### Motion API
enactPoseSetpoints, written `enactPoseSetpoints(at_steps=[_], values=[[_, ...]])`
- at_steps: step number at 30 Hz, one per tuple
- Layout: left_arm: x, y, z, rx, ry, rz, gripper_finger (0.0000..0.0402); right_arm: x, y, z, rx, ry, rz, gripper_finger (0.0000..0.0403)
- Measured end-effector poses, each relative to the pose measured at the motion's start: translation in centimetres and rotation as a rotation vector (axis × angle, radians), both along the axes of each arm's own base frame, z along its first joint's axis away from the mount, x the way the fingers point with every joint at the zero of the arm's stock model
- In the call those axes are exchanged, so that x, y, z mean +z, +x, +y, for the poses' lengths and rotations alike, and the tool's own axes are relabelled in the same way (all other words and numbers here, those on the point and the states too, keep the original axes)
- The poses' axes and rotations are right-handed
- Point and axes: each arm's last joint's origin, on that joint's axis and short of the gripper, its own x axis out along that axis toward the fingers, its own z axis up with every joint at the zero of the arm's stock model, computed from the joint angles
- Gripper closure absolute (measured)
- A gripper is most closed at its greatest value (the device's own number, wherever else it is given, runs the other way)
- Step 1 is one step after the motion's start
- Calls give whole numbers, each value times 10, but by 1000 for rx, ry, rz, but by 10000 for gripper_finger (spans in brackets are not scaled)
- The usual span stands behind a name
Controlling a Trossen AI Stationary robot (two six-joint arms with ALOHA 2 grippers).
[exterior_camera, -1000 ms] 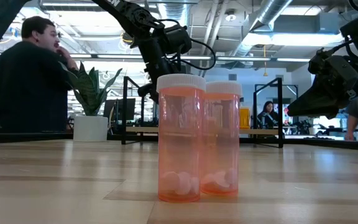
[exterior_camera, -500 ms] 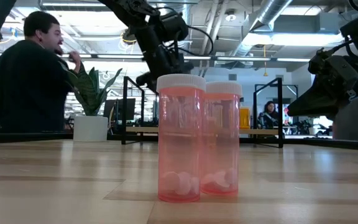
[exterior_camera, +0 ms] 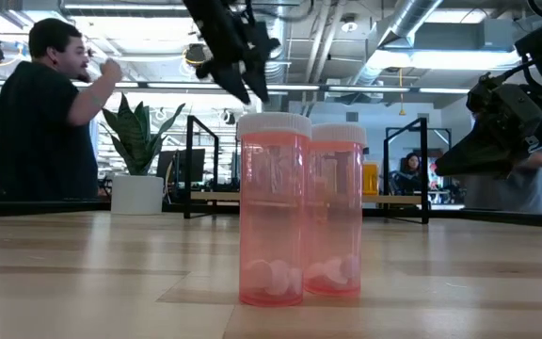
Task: Pick and place medicine bottles onto shelf by color
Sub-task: Put the red pill bottle on the shelf
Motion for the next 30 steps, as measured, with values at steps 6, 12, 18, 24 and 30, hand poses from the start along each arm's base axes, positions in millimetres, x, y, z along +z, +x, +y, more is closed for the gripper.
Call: enactPoseSetpoints(at_steps=[6, 12, 18, 24, 30], values=[[21, -41, -25, 10, -3, 25, 209, 0, 0, 0, 0, 0, 0, 241], [22, -99, -39, 51, -26, -46, 284, 0, 0, 0, 0, 0, 0, 241], [-10, -155, -58, 71, 11, -227, 360, 0, 0, 0, 0, 0, 0, 241], [-51, -190, -72, -21, 99, -418, 387, 0, 0, 0, 0, 0, 0, 241], [-87, -208, -77, -112, 143, -507, 388, 0, 0, 0, 0, 0, 0, 241]])
